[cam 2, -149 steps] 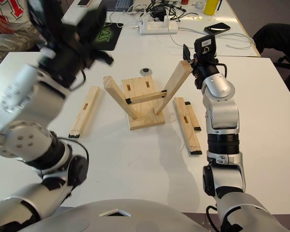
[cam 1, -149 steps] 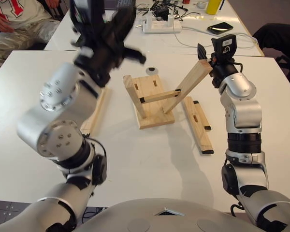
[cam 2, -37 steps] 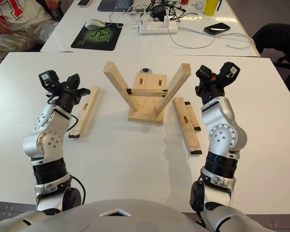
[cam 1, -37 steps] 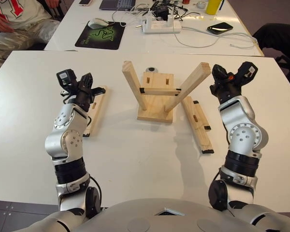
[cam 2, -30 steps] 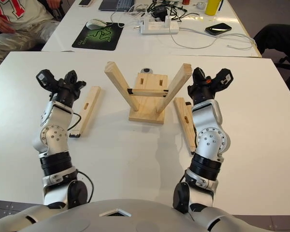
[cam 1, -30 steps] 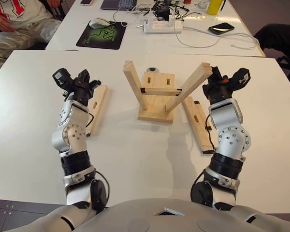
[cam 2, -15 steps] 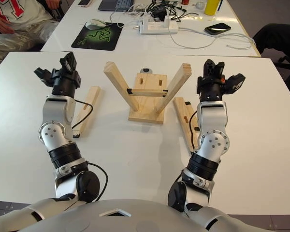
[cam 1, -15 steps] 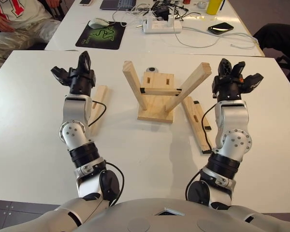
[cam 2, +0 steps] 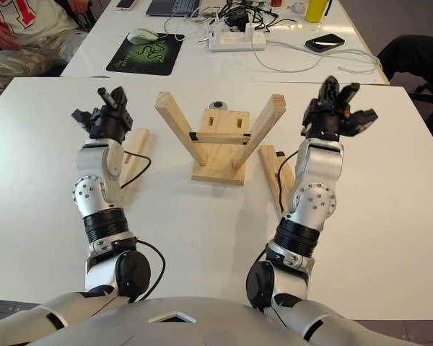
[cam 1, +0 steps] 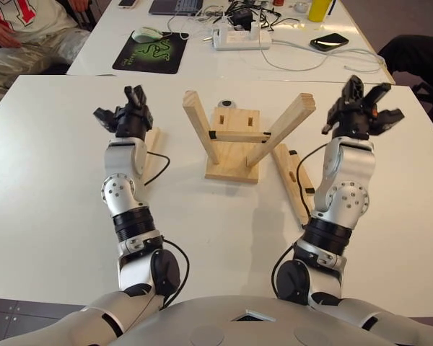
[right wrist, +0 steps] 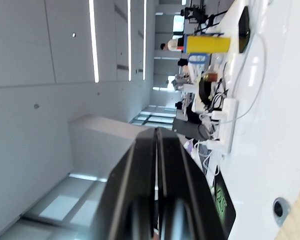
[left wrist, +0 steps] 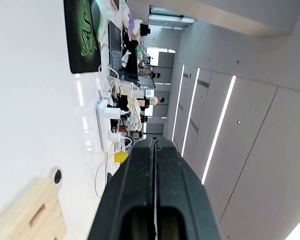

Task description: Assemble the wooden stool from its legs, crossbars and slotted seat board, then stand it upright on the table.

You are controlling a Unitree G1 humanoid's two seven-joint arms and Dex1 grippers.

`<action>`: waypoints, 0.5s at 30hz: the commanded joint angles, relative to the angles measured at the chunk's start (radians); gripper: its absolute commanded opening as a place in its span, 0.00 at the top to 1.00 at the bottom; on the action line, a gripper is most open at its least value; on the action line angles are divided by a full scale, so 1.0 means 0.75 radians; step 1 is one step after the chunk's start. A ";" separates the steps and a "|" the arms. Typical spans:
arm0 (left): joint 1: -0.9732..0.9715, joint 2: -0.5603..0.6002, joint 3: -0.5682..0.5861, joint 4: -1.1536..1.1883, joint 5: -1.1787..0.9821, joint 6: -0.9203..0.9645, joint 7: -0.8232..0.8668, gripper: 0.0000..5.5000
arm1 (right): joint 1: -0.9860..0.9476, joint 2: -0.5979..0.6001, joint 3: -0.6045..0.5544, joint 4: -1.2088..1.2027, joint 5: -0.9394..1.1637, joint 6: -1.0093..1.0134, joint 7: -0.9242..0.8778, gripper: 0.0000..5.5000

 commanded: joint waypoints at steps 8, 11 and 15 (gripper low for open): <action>0.088 -0.119 -0.385 -0.166 0.005 0.306 0.265 1.00 | 0.236 0.128 0.395 -0.005 -0.147 0.218 -0.160 1.00; 0.090 -0.072 -0.360 -0.191 0.040 0.274 0.276 1.00 | 0.224 0.127 0.369 0.002 -0.167 0.201 -0.160 1.00; 0.099 -0.005 -0.298 -0.237 0.123 0.200 0.295 1.00 | 0.189 0.113 0.277 0.022 -0.181 0.137 -0.176 1.00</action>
